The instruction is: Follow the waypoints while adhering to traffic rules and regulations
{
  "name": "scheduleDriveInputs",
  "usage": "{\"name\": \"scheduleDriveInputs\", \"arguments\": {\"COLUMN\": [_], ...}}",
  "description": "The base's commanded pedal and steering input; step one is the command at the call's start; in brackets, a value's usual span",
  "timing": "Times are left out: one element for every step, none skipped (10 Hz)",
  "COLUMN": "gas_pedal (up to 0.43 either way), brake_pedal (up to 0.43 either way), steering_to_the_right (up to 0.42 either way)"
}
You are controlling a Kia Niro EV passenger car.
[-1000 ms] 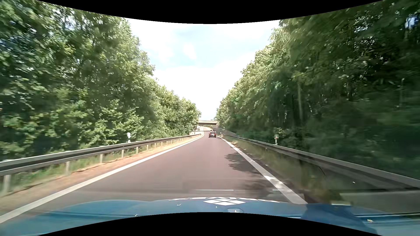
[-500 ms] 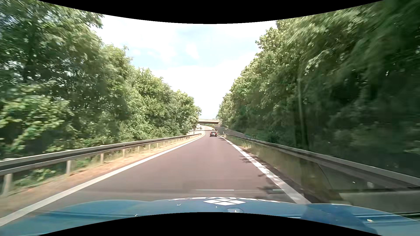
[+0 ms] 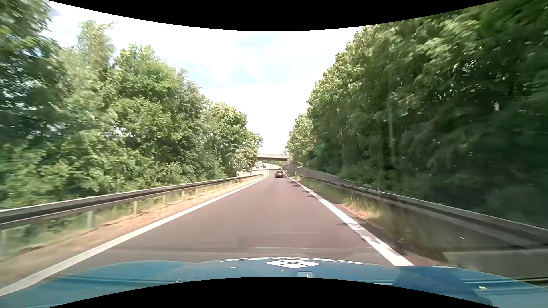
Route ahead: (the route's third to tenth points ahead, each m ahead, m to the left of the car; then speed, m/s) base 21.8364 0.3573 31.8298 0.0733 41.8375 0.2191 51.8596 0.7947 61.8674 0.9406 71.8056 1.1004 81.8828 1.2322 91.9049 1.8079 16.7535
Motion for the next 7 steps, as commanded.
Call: {"name": "scheduleDriveInputs", "arguments": {"gas_pedal": [0.209,0.209,0.209,0.197,0.197,0.197,0.197], "brake_pedal": [0.0,0.0,0.0,0.0,0.0,0.0,0.0], "steering_to_the_right": [-0.004,-0.004,-0.003,-0.003,-0.003,-0.003,-0.002]}}
